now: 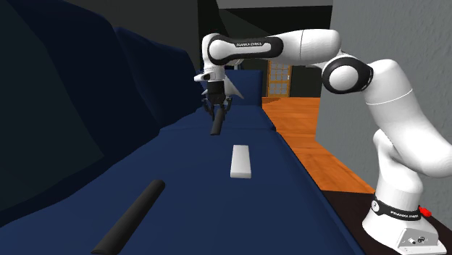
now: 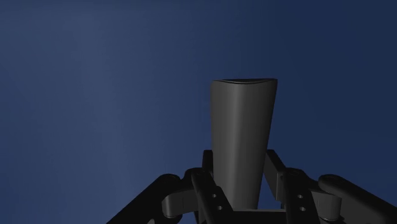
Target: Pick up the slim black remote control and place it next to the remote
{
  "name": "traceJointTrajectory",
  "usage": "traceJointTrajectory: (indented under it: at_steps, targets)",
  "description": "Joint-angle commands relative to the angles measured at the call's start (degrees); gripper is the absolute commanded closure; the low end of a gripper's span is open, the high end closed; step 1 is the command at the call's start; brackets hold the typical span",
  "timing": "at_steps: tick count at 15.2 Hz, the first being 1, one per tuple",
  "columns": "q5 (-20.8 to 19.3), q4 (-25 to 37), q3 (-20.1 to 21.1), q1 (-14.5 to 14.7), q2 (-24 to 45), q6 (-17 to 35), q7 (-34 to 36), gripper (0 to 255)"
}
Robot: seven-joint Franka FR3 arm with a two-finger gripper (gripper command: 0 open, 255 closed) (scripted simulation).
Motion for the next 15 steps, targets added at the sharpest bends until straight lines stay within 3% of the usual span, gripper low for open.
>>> traceJointTrajectory:
  at_steps: [1, 2, 8, 15]
  targets:
    - [0.24, 2.98, 0.04, -0.52, 0.85, -2.12, -0.03, 255]
    - [0.33, 4.02, 0.06, -0.69, 1.15, -2.86, -0.02, 255]
    - [-1.88, -6.97, 1.18, 6.92, -6.12, 1.02, 6.94, 255]
    - [-3.38, -13.24, 3.53, 14.04, -10.66, 3.02, 15.63, 255]
